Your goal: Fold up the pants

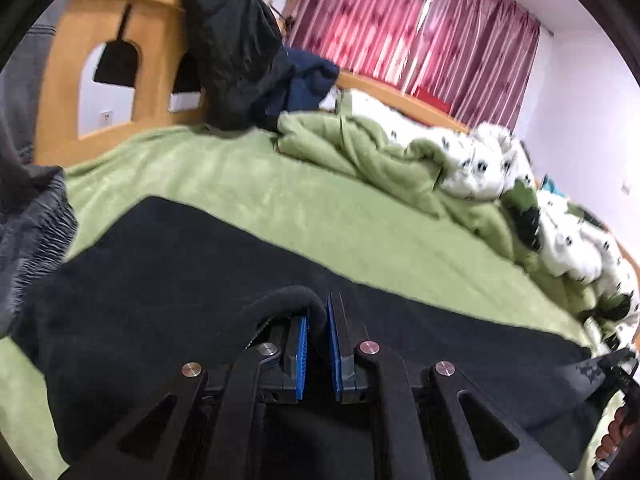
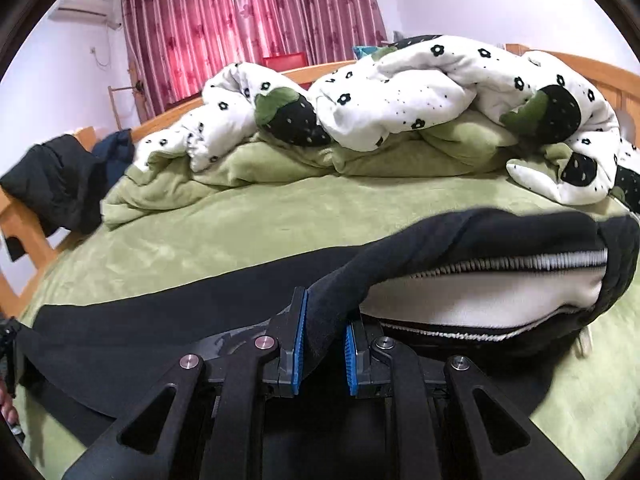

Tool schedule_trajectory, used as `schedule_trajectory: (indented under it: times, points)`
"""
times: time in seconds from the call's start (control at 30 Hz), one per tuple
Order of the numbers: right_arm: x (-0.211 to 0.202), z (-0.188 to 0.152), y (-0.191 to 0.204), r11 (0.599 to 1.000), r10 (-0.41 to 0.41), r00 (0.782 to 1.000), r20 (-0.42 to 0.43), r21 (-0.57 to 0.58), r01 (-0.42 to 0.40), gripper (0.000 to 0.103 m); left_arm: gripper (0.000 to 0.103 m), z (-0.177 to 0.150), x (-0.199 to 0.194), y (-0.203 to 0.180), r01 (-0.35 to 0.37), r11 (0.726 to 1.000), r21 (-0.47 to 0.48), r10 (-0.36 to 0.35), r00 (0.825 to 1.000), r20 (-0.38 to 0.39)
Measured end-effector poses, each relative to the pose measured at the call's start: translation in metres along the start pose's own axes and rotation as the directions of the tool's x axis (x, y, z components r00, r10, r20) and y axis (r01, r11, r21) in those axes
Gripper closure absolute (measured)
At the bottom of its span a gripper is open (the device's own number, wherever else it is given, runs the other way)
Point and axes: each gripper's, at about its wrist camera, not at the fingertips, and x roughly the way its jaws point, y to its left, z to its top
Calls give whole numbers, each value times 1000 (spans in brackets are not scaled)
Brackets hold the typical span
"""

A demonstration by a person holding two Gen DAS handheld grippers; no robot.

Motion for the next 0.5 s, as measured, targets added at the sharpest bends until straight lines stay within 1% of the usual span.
schedule_trajectory:
  times: [0.07,0.1,0.13,0.17,0.2,0.23,0.27,0.33,0.37,0.4,0.43,0.5]
  points:
    - [21,-6,5,1000,-26,999,-19,-18,25,78,93,-8,12,-2,-21,1000,11,21,999,-37]
    - [29,-11,9,998,-40,999,-33,-40,38,75,91,-12,15,-3,-27,999,18,28,998,-54]
    - [33,-15,11,997,-53,997,-47,-62,50,66,79,-17,16,-5,-29,999,28,31,997,-71]
    - [38,-20,15,994,-67,996,-61,-87,61,57,71,-20,15,-6,-36,999,40,39,995,-95]
    - [39,-29,18,990,-82,994,-67,-121,74,55,55,-23,12,-9,-47,997,53,54,990,-129]
    - [36,-36,21,985,-98,993,-66,-149,88,52,47,-26,7,-10,-44,997,61,53,988,-144]
    - [32,-41,24,980,-114,992,-62,-172,102,49,46,-31,-1,-11,-31,997,70,41,988,-148]
    - [20,-51,26,973,-126,990,-67,-203,111,44,38,-43,-23,-11,-20,996,90,34,988,-152]
    - [10,-56,26,971,-129,989,-71,-214,111,41,37,-50,-32,-11,-13,996,92,28,986,-161]
    - [-2,-62,24,969,-131,988,-82,-220,111,40,37,-57,-42,-9,0,996,87,15,984,-175]
    - [-14,-69,21,969,-129,987,-96,-223,105,38,37,-68,-55,-4,15,998,63,-3,981,-194]
    - [-35,-84,13,973,-120,986,-116,-211,94,37,36,-85,-67,3,35,999,19,-30,975,-219]
